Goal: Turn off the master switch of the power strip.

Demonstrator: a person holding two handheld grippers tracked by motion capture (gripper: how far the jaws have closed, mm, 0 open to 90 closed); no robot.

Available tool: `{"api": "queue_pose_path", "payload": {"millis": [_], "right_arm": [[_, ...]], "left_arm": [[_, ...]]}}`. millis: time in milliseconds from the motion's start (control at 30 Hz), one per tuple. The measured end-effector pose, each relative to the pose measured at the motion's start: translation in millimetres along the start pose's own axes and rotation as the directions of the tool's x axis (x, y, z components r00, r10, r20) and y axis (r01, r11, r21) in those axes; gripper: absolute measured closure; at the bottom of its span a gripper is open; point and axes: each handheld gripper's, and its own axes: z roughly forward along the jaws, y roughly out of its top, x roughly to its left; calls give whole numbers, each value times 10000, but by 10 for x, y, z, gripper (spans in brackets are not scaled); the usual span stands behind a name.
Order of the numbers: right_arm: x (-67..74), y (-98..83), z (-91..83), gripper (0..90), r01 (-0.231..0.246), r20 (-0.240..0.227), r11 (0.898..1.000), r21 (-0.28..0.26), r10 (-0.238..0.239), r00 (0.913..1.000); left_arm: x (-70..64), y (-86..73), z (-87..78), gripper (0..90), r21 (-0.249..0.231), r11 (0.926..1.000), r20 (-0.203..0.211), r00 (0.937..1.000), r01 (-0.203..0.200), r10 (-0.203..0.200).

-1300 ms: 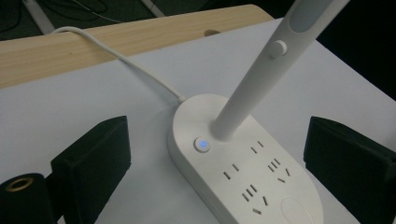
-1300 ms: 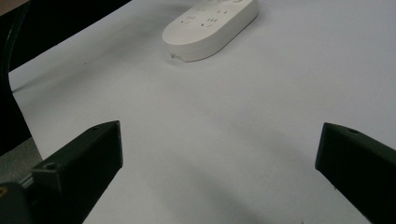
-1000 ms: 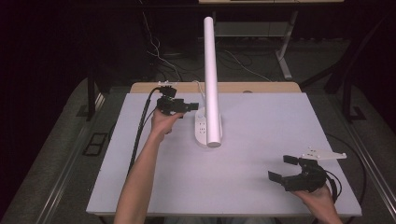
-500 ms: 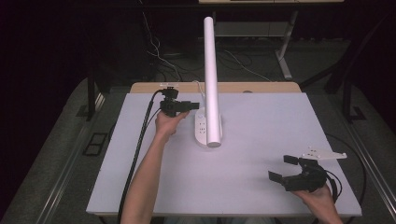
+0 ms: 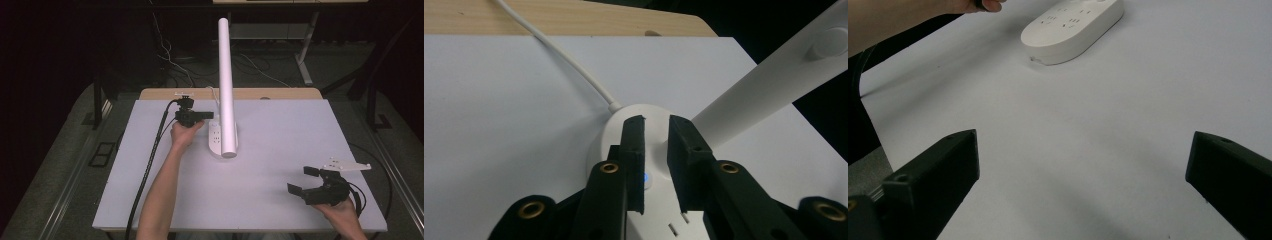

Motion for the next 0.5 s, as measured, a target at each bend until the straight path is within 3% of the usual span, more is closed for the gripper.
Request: {"api": "queue_pose_path", "payload": {"millis": [167, 333, 500], "right_arm": [[-4, 0, -1, 0, 1, -1, 10000, -9, -1, 10000], [-4, 0, -4, 0, -18, 1, 10000, -25, 18, 10000], [-6, -2, 0, 0, -6, -9, 10000, 40, 6, 10000]], "left_arm": [[14, -33, 63, 856, 13, 9993, 7, 9993, 363, -363], [12, -60, 111, 893, 122, 9994, -29, 9994, 334, -334], [23, -97, 147, 894, 527, 9983, -216, 9995, 236, -225]]}}
